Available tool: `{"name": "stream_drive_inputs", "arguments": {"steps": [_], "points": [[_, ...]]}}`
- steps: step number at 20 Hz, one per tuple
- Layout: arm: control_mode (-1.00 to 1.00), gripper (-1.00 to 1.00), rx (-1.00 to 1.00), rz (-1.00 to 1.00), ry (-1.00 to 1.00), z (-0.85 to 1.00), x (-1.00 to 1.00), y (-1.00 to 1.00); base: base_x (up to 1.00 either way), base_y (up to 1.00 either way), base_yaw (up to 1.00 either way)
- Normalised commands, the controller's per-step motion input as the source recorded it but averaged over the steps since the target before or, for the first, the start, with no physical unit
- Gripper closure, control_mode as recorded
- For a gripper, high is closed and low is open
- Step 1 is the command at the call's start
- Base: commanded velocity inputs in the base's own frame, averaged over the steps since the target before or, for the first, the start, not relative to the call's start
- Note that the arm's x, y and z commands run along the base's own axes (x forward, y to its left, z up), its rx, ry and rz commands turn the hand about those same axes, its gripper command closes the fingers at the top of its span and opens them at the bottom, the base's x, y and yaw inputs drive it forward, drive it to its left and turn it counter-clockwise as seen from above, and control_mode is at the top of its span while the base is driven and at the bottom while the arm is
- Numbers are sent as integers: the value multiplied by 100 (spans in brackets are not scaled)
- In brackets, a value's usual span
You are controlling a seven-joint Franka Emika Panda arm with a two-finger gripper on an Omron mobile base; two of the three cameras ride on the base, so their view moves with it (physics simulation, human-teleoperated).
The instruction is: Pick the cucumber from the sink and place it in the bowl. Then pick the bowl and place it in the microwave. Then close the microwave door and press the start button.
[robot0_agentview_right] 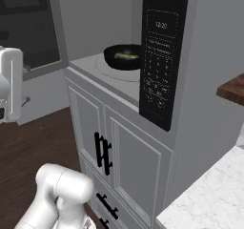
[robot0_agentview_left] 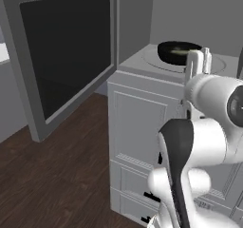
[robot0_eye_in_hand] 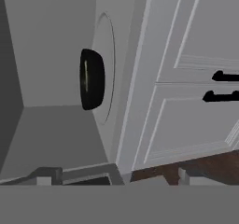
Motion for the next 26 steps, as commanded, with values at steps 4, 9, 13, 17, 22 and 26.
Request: {"name": "stream_drive_inputs", "arguments": {"steps": [4,9,13,17,22,26], "points": [[-100,-100,0,-5,-2,-1,-46,97,0,0,0],[-100,-100,-1,-9,-7,-11,-41,100,0,0,0],[-100,-100,-7,-14,-9,-24,-8,100,0,0,0],[-100,-100,-6,-12,-14,-37,0,100,0,0,0],[-100,-100,-6,-15,-14,-37,7,100,0,0,0],[-100,-100,-7,-18,-18,-42,24,100,0,0,0]]}}
